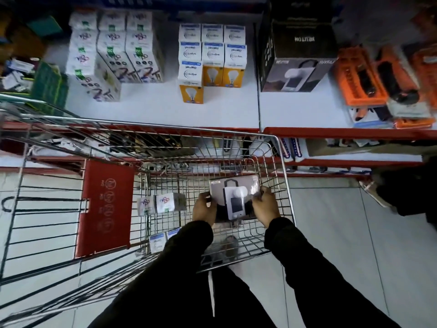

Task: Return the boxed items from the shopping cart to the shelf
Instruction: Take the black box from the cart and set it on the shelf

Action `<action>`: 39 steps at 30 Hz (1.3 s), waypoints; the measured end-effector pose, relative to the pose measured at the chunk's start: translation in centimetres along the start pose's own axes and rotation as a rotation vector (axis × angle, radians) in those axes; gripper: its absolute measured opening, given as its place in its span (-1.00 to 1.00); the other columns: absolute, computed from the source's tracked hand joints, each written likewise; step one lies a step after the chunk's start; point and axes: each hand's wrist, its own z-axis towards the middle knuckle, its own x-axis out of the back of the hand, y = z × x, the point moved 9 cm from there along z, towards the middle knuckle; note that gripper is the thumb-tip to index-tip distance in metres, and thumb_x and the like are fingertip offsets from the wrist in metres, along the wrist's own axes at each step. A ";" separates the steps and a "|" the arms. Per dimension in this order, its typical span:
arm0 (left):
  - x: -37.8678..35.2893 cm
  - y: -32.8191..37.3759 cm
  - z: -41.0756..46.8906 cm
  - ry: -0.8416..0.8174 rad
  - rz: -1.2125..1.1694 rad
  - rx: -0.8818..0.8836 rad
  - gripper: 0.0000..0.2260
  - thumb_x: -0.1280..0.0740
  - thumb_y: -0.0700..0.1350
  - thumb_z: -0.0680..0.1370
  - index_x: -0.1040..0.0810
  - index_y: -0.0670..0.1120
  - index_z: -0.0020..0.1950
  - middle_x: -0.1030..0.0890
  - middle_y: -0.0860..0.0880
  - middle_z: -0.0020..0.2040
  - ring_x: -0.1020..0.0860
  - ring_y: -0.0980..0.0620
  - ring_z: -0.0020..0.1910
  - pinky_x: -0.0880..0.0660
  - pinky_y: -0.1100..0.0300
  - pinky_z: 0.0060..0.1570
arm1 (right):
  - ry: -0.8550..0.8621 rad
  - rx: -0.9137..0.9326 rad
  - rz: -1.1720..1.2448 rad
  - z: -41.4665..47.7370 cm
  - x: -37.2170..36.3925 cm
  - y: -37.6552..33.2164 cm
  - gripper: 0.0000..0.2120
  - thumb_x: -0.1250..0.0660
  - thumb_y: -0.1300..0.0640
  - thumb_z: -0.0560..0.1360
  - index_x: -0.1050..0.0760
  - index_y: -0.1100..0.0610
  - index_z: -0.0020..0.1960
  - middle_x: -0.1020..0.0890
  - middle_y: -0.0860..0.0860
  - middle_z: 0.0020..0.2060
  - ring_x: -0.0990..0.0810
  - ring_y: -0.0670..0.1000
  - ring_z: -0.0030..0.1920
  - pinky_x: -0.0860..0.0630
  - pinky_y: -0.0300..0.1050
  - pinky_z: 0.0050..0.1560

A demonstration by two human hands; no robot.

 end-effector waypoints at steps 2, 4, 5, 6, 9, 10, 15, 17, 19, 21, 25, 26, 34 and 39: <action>1.5 1.2 -1.3 0.034 -0.076 -0.037 -0.67 -0.25 -0.06 0.61 -0.42 -0.15 0.34 -0.58 -0.16 0.29 -0.57 -0.18 0.22 -0.50 0.07 0.16 | 0.050 0.047 0.013 -1.4 1.2 -1.8 -0.71 -0.21 0.26 0.60 -0.39 0.30 0.31 -0.50 0.24 0.21 -0.54 0.16 0.13 -0.48 -0.06 0.18; 2.9 2.4 -2.8 0.056 -0.157 -0.082 -0.69 -0.27 -0.04 0.59 -0.42 -0.09 0.31 -0.57 -0.12 0.29 -0.56 -0.14 0.23 -0.50 0.05 0.22 | 0.097 0.087 0.003 -3.3 2.6 -3.6 -0.65 -0.22 0.19 0.62 -0.36 0.25 0.38 -0.41 0.22 0.32 -0.51 0.20 0.26 -0.43 -0.08 0.30; 3.5 3.0 -3.5 0.067 -0.199 -0.112 -0.70 -0.27 -0.03 0.59 -0.42 -0.06 0.30 -0.56 -0.10 0.29 -0.56 -0.12 0.23 -0.49 0.05 0.23 | 0.117 0.110 0.009 -4.0 3.2 -4.5 -0.64 -0.21 0.16 0.63 -0.35 0.24 0.40 -0.37 0.21 0.36 -0.49 0.20 0.30 -0.39 -0.12 0.30; 4.3 3.8 -4.2 0.080 -0.236 -0.148 -0.71 -0.28 -0.03 0.58 -0.42 -0.04 0.29 -0.56 -0.10 0.29 -0.56 -0.10 0.23 -0.49 0.06 0.23 | 0.134 0.138 0.023 -4.7 3.8 -5.3 -0.62 -0.20 0.13 0.64 -0.34 0.23 0.42 -0.33 0.21 0.39 -0.46 0.20 0.33 -0.36 -0.14 0.31; 6.3 6.6 -6.3 0.121 -0.280 -0.257 -0.68 -0.28 0.01 0.57 -0.42 -0.05 0.30 -0.53 -0.11 0.30 -0.55 -0.08 0.20 -0.51 0.03 0.23 | 0.173 0.212 0.059 -6.7 6.0 -7.4 -0.55 -0.19 0.09 0.65 -0.30 0.21 0.49 -0.25 0.19 0.47 -0.37 0.20 0.43 -0.29 -0.04 0.45; 6.8 7.5 -6.8 0.134 -0.289 -0.294 -0.68 -0.28 0.02 0.57 -0.42 -0.05 0.29 -0.52 -0.11 0.29 -0.55 -0.06 0.17 -0.52 0.03 0.20 | 0.185 0.239 0.074 -7.2 6.7 -8.0 -0.54 -0.19 0.09 0.64 -0.29 0.20 0.50 -0.24 0.19 0.49 -0.34 0.20 0.45 -0.27 -0.03 0.47; 9.1 12.9 -10.0 0.191 -0.314 -0.536 -0.72 -0.27 0.03 0.55 -0.44 0.00 0.23 -0.53 -0.08 0.23 -0.54 0.06 0.09 -0.52 0.15 0.09 | 0.332 0.393 0.185 -9.9 11.2 -10.6 -0.59 -0.24 0.14 0.58 -0.34 0.23 0.40 -0.37 0.18 0.34 -0.40 0.17 0.33 -0.32 -0.08 0.34; 9.3 14.9 -11.1 0.174 -0.316 -0.614 -0.70 -0.28 0.10 0.54 -0.43 0.07 0.24 -0.53 -0.02 0.25 -0.54 0.14 0.13 -0.51 0.15 0.14 | 0.406 0.435 0.267 -10.9 13.1 -11.1 -0.61 -0.24 0.14 0.58 -0.32 0.21 0.37 -0.39 0.13 0.31 -0.41 0.11 0.27 -0.31 -0.12 0.23; 9.3 17.1 -12.0 0.160 -0.323 -0.690 -0.67 -0.29 0.16 0.53 -0.42 0.10 0.25 -0.53 0.02 0.26 -0.54 0.11 0.20 -0.50 0.12 0.20 | 0.460 0.489 0.356 -11.7 14.9 -11.7 -0.61 -0.24 0.15 0.57 -0.31 0.19 0.36 -0.37 0.04 0.25 -0.40 0.06 0.23 -0.29 -0.13 0.21; 9.1 19.4 -12.8 0.156 -0.319 -0.767 -0.66 -0.30 0.18 0.53 -0.43 0.11 0.25 -0.56 0.07 0.23 -0.54 0.13 0.22 -0.51 0.10 0.24 | 0.508 0.541 0.417 -12.0 16.8 -12.3 -0.60 -0.24 0.14 0.54 -0.30 0.18 0.36 -0.34 -0.01 0.22 -0.38 0.02 0.22 -0.28 -0.12 0.24; 7.7 24.6 -13.4 0.127 -0.202 -0.880 -0.67 -0.31 0.13 0.54 -0.41 0.12 0.28 -0.53 0.18 0.24 -0.52 0.18 0.23 -0.55 0.04 0.22 | 0.584 0.570 0.427 -10.6 21.0 -12.2 -0.60 -0.26 0.19 0.53 -0.30 0.14 0.35 -0.39 0.07 0.28 -0.40 0.03 0.23 -0.34 -0.06 0.29; 7.2 25.9 -13.5 0.128 -0.151 -0.904 -0.67 -0.30 0.12 0.54 -0.40 0.12 0.29 -0.52 0.19 0.24 -0.52 0.16 0.20 -0.57 0.04 0.18 | 0.603 0.569 0.409 -10.0 22.0 -12.0 -0.60 -0.27 0.20 0.53 -0.31 0.14 0.35 -0.40 0.09 0.30 -0.41 0.03 0.24 -0.34 -0.06 0.31; 1.6 31.7 -10.4 0.100 0.066 -0.868 -0.67 -0.33 -0.12 0.58 -0.39 0.05 0.32 -0.60 0.01 0.25 -0.62 -0.01 0.11 -0.58 0.15 0.11 | 0.596 0.495 0.232 -3.2 26.6 -10.1 -0.50 -0.40 0.23 0.50 -0.36 0.13 0.41 -0.51 0.12 0.37 -0.45 0.12 0.39 -0.29 -0.12 0.36; -0.7 32.4 -7.6 0.125 0.068 -0.778 -0.69 -0.32 -0.24 0.56 -0.40 -0.06 0.28 -0.60 -0.07 0.25 -0.60 -0.06 0.16 -0.57 0.09 0.20 | 0.598 0.467 0.116 0.2 27.4 -10.9 -0.55 -0.39 0.22 0.52 -0.41 0.14 0.39 -0.56 0.15 0.31 -0.53 0.18 0.32 -0.40 0.00 0.36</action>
